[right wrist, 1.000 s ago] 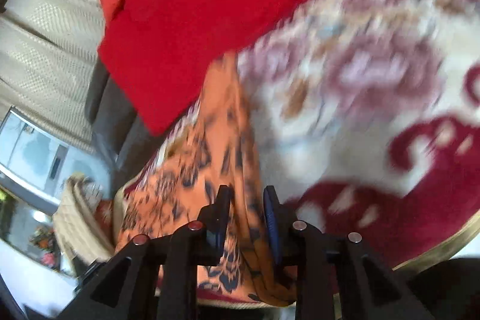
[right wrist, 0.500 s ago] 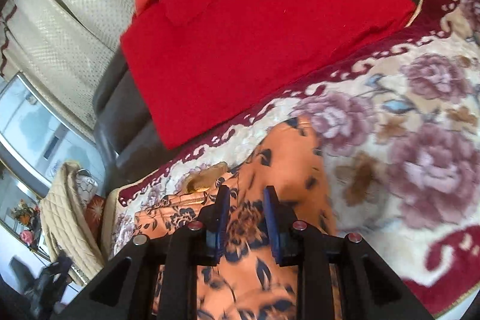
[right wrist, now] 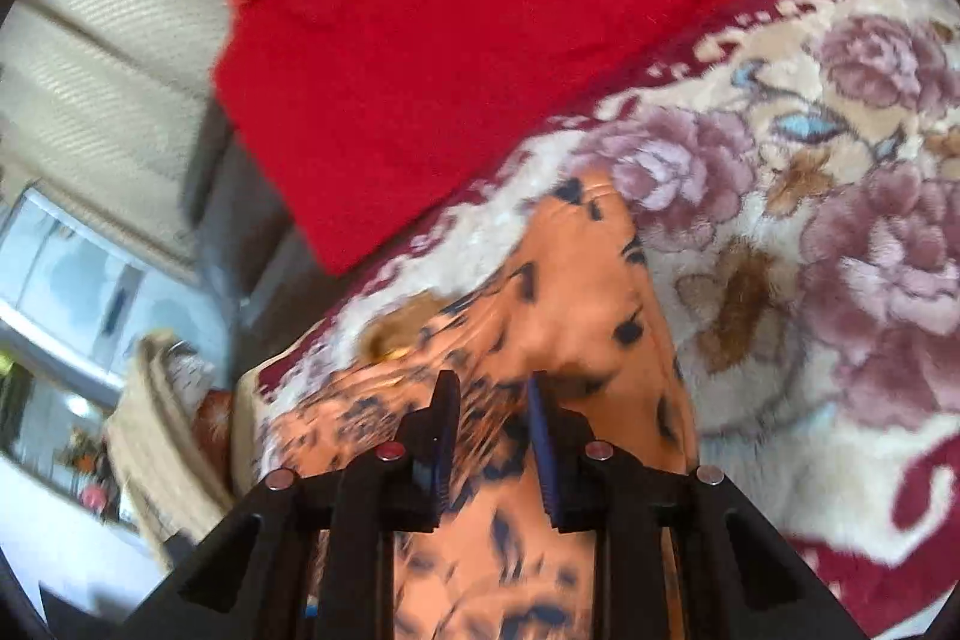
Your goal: Fold small clothes
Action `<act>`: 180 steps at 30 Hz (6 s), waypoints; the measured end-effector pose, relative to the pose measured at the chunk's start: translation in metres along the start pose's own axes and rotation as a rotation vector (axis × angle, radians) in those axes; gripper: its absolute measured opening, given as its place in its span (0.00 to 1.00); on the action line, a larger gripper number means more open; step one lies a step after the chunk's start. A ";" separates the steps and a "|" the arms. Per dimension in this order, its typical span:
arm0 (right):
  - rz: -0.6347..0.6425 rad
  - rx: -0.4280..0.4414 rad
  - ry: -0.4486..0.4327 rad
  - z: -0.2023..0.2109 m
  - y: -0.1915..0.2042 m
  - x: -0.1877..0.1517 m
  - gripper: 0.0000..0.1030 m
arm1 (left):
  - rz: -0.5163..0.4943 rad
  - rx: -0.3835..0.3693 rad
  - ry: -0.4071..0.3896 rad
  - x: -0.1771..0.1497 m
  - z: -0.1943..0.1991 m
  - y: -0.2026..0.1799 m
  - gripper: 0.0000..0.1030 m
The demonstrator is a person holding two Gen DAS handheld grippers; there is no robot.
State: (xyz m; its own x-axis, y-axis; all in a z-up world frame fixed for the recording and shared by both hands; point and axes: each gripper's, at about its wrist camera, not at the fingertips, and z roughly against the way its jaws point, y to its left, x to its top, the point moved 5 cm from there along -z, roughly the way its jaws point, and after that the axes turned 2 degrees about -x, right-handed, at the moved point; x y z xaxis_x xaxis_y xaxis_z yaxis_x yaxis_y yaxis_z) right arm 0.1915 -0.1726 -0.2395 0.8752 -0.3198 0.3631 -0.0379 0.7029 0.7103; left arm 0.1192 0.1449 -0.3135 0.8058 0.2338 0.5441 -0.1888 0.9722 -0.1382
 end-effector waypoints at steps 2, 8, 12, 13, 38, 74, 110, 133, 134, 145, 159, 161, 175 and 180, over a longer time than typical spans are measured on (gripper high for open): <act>0.020 0.012 0.006 0.016 0.004 -0.019 0.26 | -0.002 0.018 0.011 -0.001 0.004 -0.004 0.67; -0.013 -0.065 0.109 -0.005 -0.027 -0.076 0.30 | -0.106 -0.090 -0.031 -0.008 0.029 -0.056 0.67; -0.043 -0.018 0.103 0.001 -0.029 -0.076 0.30 | -0.203 -0.020 0.032 -0.025 0.000 -0.074 0.69; -0.035 -0.014 0.107 0.006 -0.027 -0.073 0.30 | -0.220 -0.005 0.038 -0.026 -0.004 -0.075 0.70; -0.232 0.046 0.019 0.036 -0.085 -0.061 0.77 | -0.340 0.027 0.126 -0.023 -0.041 -0.152 0.98; -0.152 0.090 0.124 0.006 -0.051 -0.080 0.65 | -0.137 0.137 -0.010 0.005 0.007 -0.026 1.00; -0.053 -0.077 -0.049 0.039 -0.028 -0.039 0.63 | -0.159 0.143 0.005 -0.008 -0.016 -0.027 1.00; 0.041 0.006 0.000 0.002 0.005 -0.021 0.62 | -0.193 0.119 -0.046 0.018 0.009 -0.054 1.00; 0.040 0.004 -0.002 -0.002 0.009 -0.015 0.62 | -0.199 0.130 -0.043 0.025 0.007 -0.055 1.00; -0.084 -0.055 0.020 -0.058 -0.018 0.019 0.54 | -0.101 0.183 0.085 0.044 -0.040 -0.019 1.00; 0.070 -0.113 0.070 -0.014 -0.016 -0.035 0.42 | -0.218 0.171 0.096 0.008 -0.022 -0.041 1.00; 0.075 -0.089 0.034 -0.006 -0.010 -0.023 0.42 | -0.224 0.166 0.078 0.013 -0.014 -0.047 1.00; -0.062 -0.168 0.029 -0.070 -0.033 0.059 0.39 | -0.393 0.141 0.109 0.013 -0.057 -0.144 1.00; 0.010 -0.121 0.029 -0.039 -0.016 0.044 0.41 | -0.395 0.116 0.092 0.015 -0.043 -0.141 1.00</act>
State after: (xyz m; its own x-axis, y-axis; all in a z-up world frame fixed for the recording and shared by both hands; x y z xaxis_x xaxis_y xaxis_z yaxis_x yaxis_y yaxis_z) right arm 0.2492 -0.1735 -0.2588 0.8885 -0.2951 0.3515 0.0098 0.7779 0.6283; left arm 0.1820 0.0105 -0.3212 0.8747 -0.1542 0.4594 0.0875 0.9827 0.1632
